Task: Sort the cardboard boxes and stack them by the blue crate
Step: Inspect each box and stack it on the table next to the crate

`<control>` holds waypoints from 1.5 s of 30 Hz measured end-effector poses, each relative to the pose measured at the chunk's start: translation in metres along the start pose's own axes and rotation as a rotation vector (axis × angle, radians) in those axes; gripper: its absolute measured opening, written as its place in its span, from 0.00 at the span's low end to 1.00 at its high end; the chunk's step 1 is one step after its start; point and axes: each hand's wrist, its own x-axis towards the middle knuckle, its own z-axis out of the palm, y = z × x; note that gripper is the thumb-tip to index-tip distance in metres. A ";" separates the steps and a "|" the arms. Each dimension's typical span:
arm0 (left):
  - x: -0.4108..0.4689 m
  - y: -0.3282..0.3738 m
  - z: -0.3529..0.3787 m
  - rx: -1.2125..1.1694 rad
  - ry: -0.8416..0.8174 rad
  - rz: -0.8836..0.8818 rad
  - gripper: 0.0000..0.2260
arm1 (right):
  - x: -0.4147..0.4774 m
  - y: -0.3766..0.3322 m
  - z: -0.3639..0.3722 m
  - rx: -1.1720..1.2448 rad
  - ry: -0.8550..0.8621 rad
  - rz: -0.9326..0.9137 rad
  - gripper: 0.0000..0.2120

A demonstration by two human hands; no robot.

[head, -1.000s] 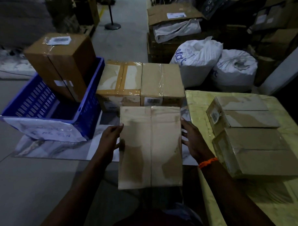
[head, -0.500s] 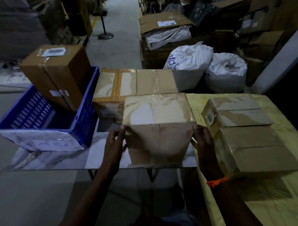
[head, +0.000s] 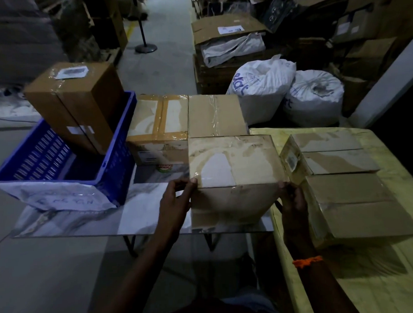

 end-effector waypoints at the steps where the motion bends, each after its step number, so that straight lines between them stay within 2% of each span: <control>1: -0.001 0.000 0.004 0.006 0.000 0.002 0.27 | 0.000 -0.003 -0.002 0.015 0.010 0.002 0.29; 4: 0.000 0.003 0.008 0.001 -0.018 -0.003 0.27 | 0.000 -0.010 -0.005 0.044 0.026 0.006 0.34; 6: 0.001 0.007 0.001 0.049 -0.023 0.034 0.27 | -0.002 -0.016 -0.001 0.034 -0.005 -0.015 0.35; 9: 0.004 0.018 -0.026 0.344 0.121 0.337 0.19 | -0.010 -0.029 0.018 -0.051 -0.088 -0.119 0.27; 11: 0.007 0.029 -0.043 0.530 0.175 0.526 0.20 | -0.021 -0.041 0.039 -0.090 -0.178 -0.193 0.16; 12: 0.008 0.036 -0.049 0.563 0.148 0.574 0.22 | -0.026 -0.045 0.050 -0.095 -0.229 -0.217 0.13; 14: 0.005 0.052 -0.052 0.551 0.076 0.628 0.19 | -0.035 -0.048 0.071 -0.125 -0.333 -0.271 0.14; 16: 0.000 0.063 -0.049 0.554 0.107 0.652 0.14 | -0.040 -0.045 0.089 -0.160 -0.442 -0.321 0.19; 19: -0.003 0.075 -0.047 0.590 0.239 0.455 0.32 | -0.035 -0.034 0.105 -0.261 -0.499 -0.341 0.17; 21: 0.001 0.078 -0.055 0.583 0.286 0.327 0.36 | -0.024 -0.017 0.104 -0.361 -0.432 -0.311 0.13; 22: 0.003 0.078 -0.060 0.581 0.303 0.302 0.34 | -0.017 -0.007 0.101 -0.401 -0.392 -0.261 0.16; 25: 0.009 0.073 -0.081 0.549 0.321 0.293 0.27 | 0.007 0.015 0.089 -0.481 -0.311 -0.050 0.36; 26: 0.010 0.069 -0.089 0.532 0.315 0.291 0.28 | 0.013 0.018 0.085 -0.486 -0.327 0.008 0.38; 27: 0.011 0.066 -0.097 0.511 0.312 0.281 0.29 | 0.016 0.018 0.083 -0.466 -0.358 0.057 0.35; 29: 0.012 0.059 -0.110 0.452 0.303 0.252 0.30 | 0.015 0.011 0.084 -0.340 -0.439 0.107 0.18; 30: 0.011 0.058 -0.112 0.425 0.287 0.234 0.29 | 0.013 0.009 0.086 -0.287 -0.475 0.113 0.14; 33: 0.008 0.043 -0.114 0.304 0.303 0.185 0.22 | 0.008 0.010 0.088 -0.260 -0.479 0.072 0.15; 36: 0.005 0.022 -0.112 0.168 0.268 0.058 0.24 | 0.011 0.009 0.079 -0.285 -0.417 0.021 0.15; 37: 0.003 0.014 -0.110 0.153 0.235 0.013 0.21 | 0.013 0.008 0.073 -0.298 -0.402 0.002 0.15; 39: -0.002 -0.002 -0.101 0.143 0.160 -0.049 0.09 | 0.019 0.009 0.060 -0.321 -0.376 -0.023 0.15; 40: -0.004 -0.009 -0.096 0.126 0.134 -0.056 0.09 | 0.023 0.010 0.054 -0.329 -0.365 -0.026 0.15; 43: -0.003 -0.019 -0.085 0.149 0.112 -0.035 0.24 | 0.030 0.011 0.041 -0.349 -0.357 -0.028 0.15; 45: 0.003 -0.015 -0.084 0.131 0.118 -0.065 0.22 | 0.032 0.012 0.038 -0.363 -0.352 -0.034 0.16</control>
